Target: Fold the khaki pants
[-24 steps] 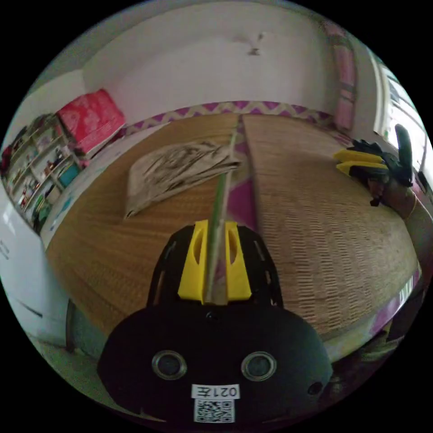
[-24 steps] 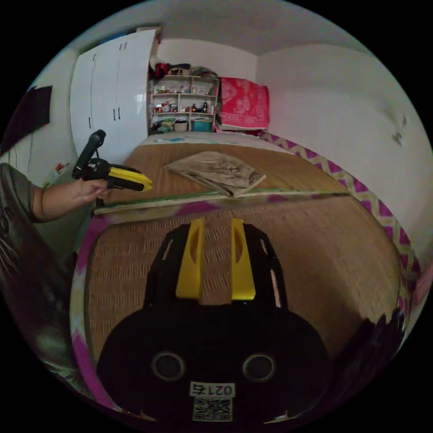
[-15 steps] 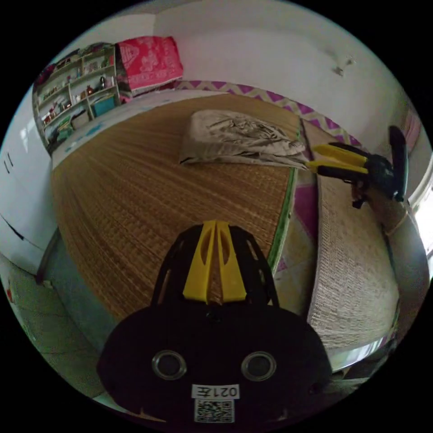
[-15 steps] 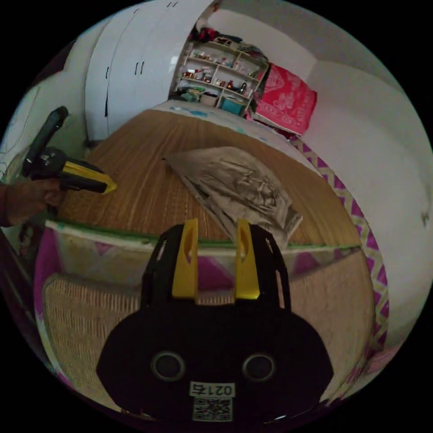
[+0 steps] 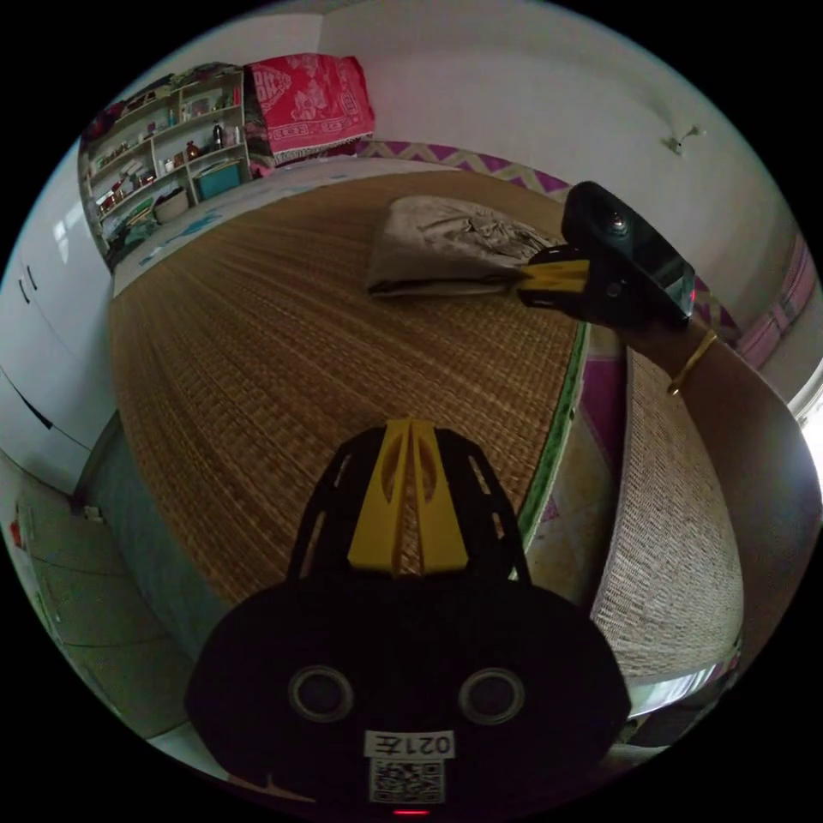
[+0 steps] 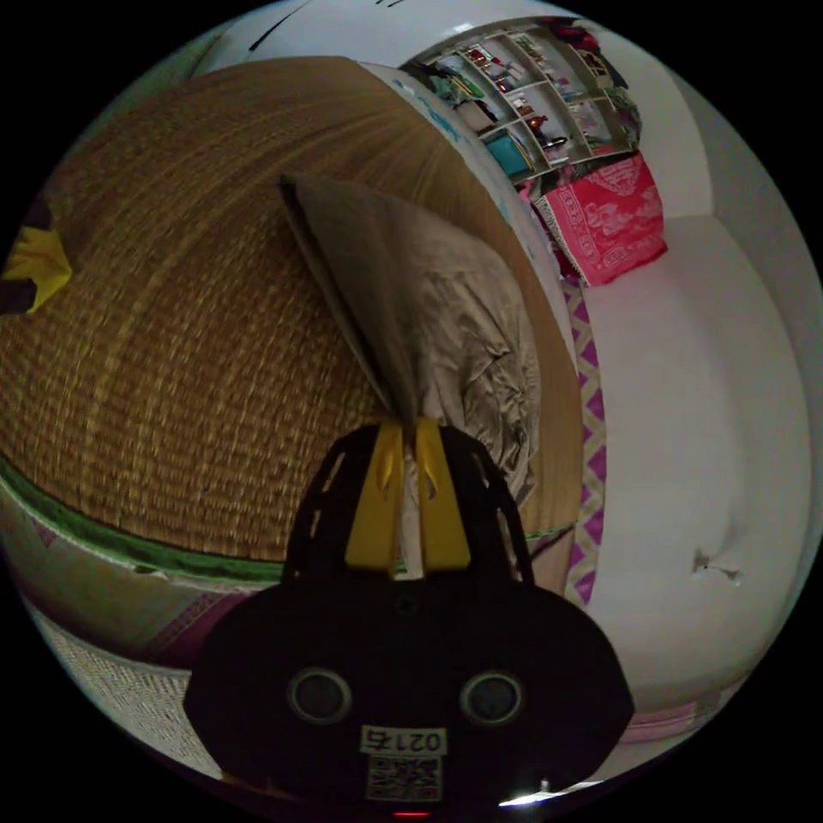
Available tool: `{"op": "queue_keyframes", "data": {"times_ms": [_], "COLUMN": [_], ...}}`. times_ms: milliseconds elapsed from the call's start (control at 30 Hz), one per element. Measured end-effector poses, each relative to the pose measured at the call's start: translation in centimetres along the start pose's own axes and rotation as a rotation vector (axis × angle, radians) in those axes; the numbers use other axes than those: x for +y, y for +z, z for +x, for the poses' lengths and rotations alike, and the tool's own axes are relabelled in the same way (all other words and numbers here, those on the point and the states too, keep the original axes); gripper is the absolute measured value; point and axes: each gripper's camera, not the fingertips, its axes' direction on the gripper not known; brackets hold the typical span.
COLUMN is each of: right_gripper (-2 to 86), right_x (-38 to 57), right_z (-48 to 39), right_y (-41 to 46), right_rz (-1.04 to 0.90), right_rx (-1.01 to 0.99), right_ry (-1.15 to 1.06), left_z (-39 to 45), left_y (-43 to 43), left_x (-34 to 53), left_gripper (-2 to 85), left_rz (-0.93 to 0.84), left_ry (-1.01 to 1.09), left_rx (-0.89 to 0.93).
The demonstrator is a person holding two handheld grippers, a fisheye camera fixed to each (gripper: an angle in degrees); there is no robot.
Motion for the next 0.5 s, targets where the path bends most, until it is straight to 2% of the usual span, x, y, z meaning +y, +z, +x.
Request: {"op": "queue_keyframes", "data": {"times_ms": [33, 133, 200, 367, 500], "right_gripper": [0.1, -0.5, -0.7, -0.8, -0.8], "right_x": [-0.2, -0.6, -0.2, 2.0, 5.8], "right_z": [0.3, 2.2, 3.5, 3.9, 3.0], "right_y": [-0.4, -2.6, -4.3, -8.2, -13.2], "right_rz": [0.004, -0.014, -0.037, -0.059, -0.067], "right_rx": [0.001, -0.01, -0.04, -0.088, -0.068], "right_ry": [0.012, 0.022, 0.042, 0.085, 0.055], "left_z": [-0.3, -2.3, -4.1, -4.7, -2.8], "left_y": [-0.1, -0.7, 0.2, 3.4, 1.5], "left_x": [0.0, -0.5, -2.3, -3.7, -1.6], "left_gripper": [-0.8, -0.2, 1.9, 13.3, 15.4], "left_rz": [-0.001, 0.057, 0.054, 0.007, 0.128], "left_ry": [0.002, -0.014, -0.107, -0.208, -0.169], "left_rx": [0.002, 0.249, 0.43, 0.744, 0.835]}}
